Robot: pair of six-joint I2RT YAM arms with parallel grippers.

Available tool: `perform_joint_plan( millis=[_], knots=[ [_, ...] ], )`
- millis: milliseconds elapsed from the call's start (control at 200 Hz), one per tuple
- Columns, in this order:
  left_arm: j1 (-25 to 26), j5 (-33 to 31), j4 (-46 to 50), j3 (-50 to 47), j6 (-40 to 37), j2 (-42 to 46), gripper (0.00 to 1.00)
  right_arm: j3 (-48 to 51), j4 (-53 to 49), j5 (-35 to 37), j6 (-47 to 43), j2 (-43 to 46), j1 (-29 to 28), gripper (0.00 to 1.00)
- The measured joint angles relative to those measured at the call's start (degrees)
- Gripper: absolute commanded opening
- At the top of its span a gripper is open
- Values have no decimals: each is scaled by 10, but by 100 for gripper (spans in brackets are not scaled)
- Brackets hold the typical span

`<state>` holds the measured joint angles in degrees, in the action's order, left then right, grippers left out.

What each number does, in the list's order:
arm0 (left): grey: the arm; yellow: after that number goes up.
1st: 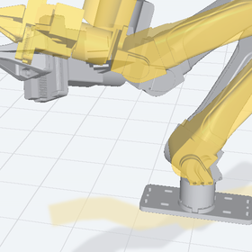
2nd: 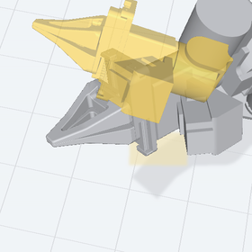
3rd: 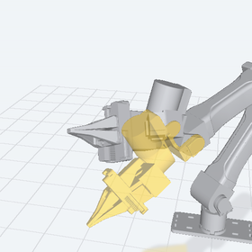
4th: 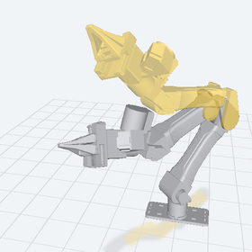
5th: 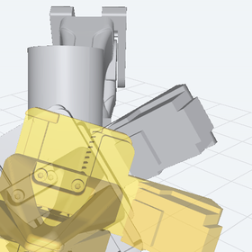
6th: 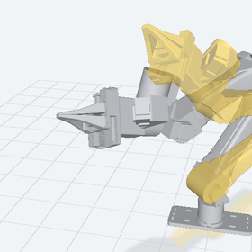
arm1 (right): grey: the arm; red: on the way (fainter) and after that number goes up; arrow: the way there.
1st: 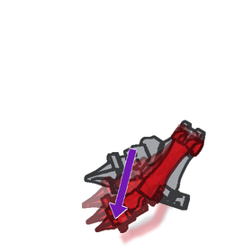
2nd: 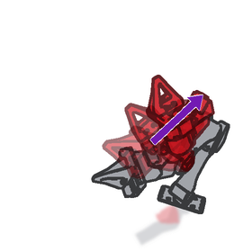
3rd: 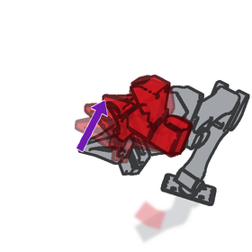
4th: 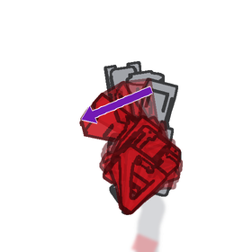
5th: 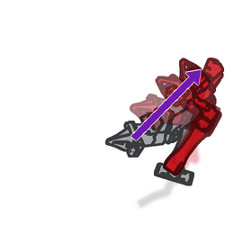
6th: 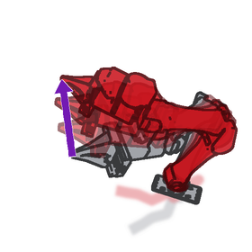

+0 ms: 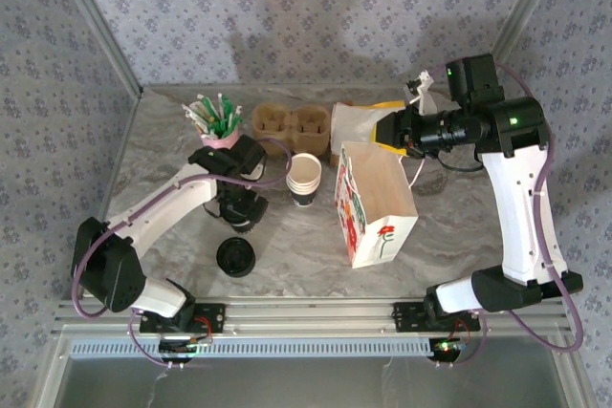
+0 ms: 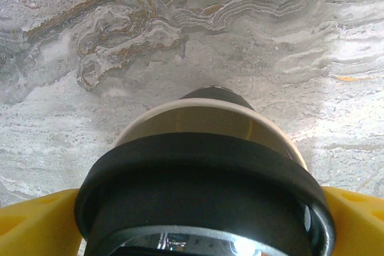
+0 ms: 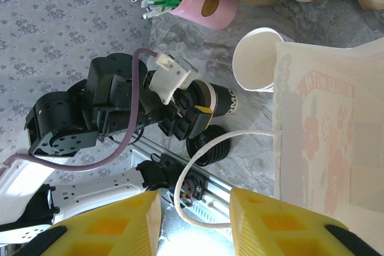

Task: Pack the takeout coffee

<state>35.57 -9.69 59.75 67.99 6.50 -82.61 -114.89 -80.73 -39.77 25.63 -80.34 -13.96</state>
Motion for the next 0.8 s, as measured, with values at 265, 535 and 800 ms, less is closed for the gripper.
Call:
perform_joint_plan(
  millis=[265, 535, 800],
  knots=[
    [2, 0, -2, 2, -4, -2, 97, 0, 1, 0, 0, 0, 0, 37],
    [2, 0, -1, 5, -10, -4, 99, 0, 1, 0, 0, 0, 0, 37],
    [2, 0, -2, 6, -11, -4, 100, 0, 2, 0, 0, 0, 0, 37]
  ],
)
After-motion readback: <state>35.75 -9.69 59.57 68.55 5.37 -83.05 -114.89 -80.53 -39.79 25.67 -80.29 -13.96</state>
